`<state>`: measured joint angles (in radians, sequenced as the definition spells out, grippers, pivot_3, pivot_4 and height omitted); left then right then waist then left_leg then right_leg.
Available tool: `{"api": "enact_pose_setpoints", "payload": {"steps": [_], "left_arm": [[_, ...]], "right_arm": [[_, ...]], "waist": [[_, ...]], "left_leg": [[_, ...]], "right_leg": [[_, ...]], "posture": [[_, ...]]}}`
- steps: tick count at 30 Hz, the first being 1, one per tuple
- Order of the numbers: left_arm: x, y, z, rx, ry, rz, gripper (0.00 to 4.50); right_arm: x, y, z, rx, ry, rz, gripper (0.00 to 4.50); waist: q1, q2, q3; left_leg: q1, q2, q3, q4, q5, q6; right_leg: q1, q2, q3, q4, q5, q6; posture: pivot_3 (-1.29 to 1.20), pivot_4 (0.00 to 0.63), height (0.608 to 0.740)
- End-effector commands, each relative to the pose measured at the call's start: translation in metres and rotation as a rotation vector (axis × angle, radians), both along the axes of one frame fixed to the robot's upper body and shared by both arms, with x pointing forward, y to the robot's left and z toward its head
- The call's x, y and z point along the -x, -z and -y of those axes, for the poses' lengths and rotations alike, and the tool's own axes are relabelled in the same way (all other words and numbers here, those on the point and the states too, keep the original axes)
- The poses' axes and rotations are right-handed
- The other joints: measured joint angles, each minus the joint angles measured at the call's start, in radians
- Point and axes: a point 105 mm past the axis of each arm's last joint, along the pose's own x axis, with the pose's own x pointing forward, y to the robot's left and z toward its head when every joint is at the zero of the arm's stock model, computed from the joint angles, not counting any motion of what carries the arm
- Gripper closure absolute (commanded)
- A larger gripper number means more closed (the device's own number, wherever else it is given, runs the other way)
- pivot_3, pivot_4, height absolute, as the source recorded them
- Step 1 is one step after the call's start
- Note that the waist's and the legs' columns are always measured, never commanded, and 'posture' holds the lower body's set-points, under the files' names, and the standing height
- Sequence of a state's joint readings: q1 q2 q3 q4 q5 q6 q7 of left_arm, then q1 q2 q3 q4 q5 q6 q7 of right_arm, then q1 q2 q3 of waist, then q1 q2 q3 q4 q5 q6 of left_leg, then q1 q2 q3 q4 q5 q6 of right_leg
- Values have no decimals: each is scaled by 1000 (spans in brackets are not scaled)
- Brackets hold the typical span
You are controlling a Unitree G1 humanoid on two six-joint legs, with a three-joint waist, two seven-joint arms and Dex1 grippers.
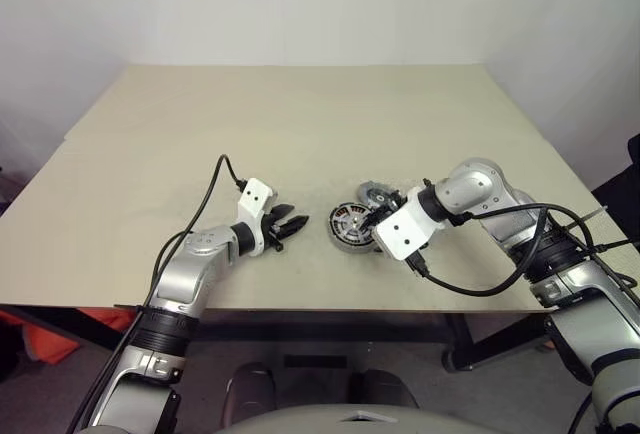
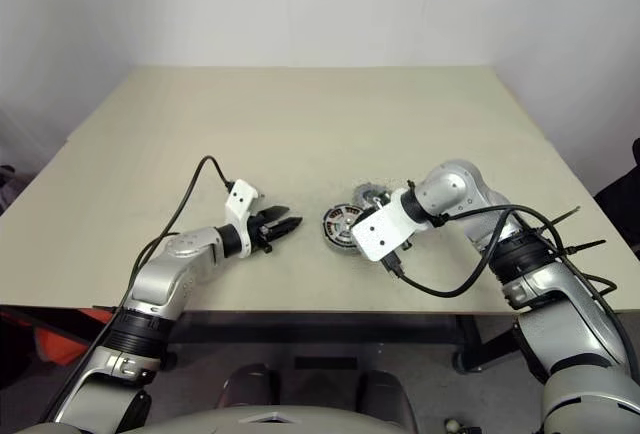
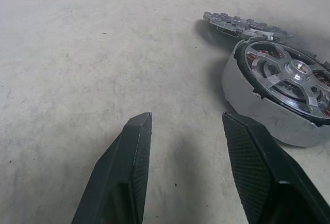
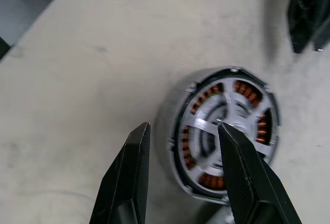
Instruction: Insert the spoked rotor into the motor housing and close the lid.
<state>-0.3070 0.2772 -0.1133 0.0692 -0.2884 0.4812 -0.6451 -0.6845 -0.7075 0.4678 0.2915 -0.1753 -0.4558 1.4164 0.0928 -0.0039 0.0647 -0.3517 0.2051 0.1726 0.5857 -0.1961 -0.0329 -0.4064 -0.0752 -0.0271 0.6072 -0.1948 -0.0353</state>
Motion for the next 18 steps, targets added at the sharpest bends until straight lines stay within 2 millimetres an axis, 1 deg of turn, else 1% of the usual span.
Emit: {"api": "enact_pose_setpoints", "payload": {"steps": [1,8,14,18], "left_arm": [[-2,-14,2,9,7,48,2199],[-1,-14,3,7,11,46,2199],[-1,-12,3,8,9,40,2199],[-1,-11,3,8,6,37,2199]], "right_arm": [[1,1,-2,-1,-6,12,2188],[-6,9,5,26,31,9,2188],[-15,1,6,21,42,31,2188],[-17,-3,5,23,32,34,2188]], "waist": [[0,0,0],[-2,0,0],[-3,0,0],[-3,0,0]], "left_leg": [[0,0,0,0,0,0],[1,0,0,0,0,0],[1,0,0,3,0,0],[0,0,0,3,0,0]], "right_leg": [[0,0,0,0,0,0],[1,0,0,0,0,0],[1,0,0,1,0,0],[1,0,0,1,0,0]], "posture": [[0,0,740],[0,0,740],[0,0,740],[0,0,740]]}}
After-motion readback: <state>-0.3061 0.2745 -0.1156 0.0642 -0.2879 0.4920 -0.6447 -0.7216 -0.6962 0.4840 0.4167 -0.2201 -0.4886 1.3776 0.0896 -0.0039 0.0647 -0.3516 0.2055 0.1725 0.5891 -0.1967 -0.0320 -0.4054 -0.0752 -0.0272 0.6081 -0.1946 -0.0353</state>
